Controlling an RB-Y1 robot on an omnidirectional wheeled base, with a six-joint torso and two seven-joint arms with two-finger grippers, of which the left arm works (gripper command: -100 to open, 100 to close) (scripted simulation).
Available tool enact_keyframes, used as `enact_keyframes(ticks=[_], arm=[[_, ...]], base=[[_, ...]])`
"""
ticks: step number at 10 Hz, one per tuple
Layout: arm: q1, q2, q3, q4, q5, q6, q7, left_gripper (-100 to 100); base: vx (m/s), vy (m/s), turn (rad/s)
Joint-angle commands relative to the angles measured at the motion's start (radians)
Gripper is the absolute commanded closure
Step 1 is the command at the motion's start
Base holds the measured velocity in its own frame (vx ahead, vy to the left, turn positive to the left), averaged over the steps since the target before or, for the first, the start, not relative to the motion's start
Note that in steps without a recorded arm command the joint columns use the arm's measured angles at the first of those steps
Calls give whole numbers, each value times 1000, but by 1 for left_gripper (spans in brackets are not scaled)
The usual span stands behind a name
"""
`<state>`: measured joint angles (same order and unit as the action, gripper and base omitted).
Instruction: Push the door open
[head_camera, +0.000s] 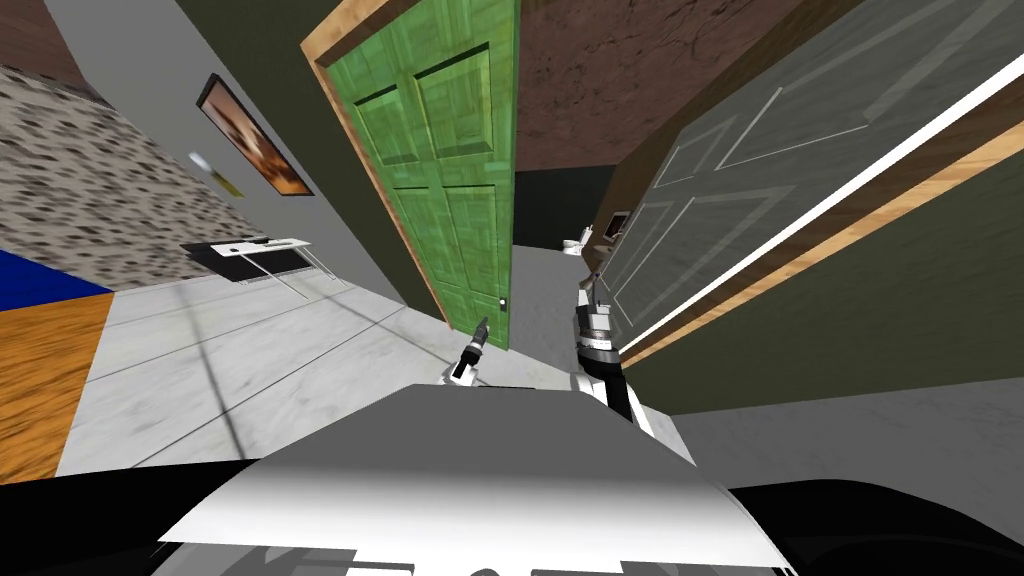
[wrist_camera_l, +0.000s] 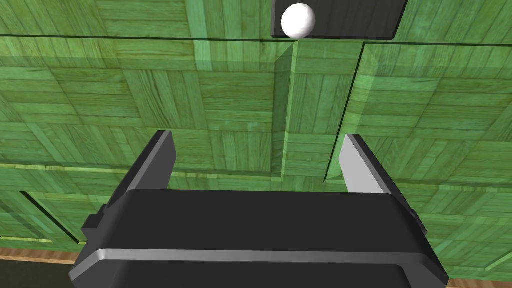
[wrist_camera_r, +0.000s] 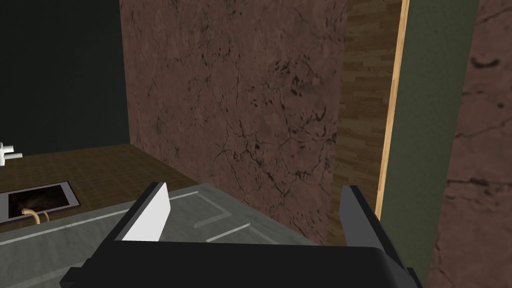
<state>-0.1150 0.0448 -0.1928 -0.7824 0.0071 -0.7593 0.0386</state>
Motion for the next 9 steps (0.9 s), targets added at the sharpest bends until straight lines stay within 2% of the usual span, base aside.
enact_keyframes(ticks=[1, 3, 4, 9], arm=[[-23, -6, -3, 50, 3, -15, 1, -100], [-42, -12, -7, 90, 5, -24, 1, -100], [-59, -18, -11, 127, 7, -33, 2, -100], [-104, -40, -21, 225, 13, -57, 3, -100]], base=[[89, 39, -66], [79, 44, -71], [84, 51, -88], [83, 46, -65]])
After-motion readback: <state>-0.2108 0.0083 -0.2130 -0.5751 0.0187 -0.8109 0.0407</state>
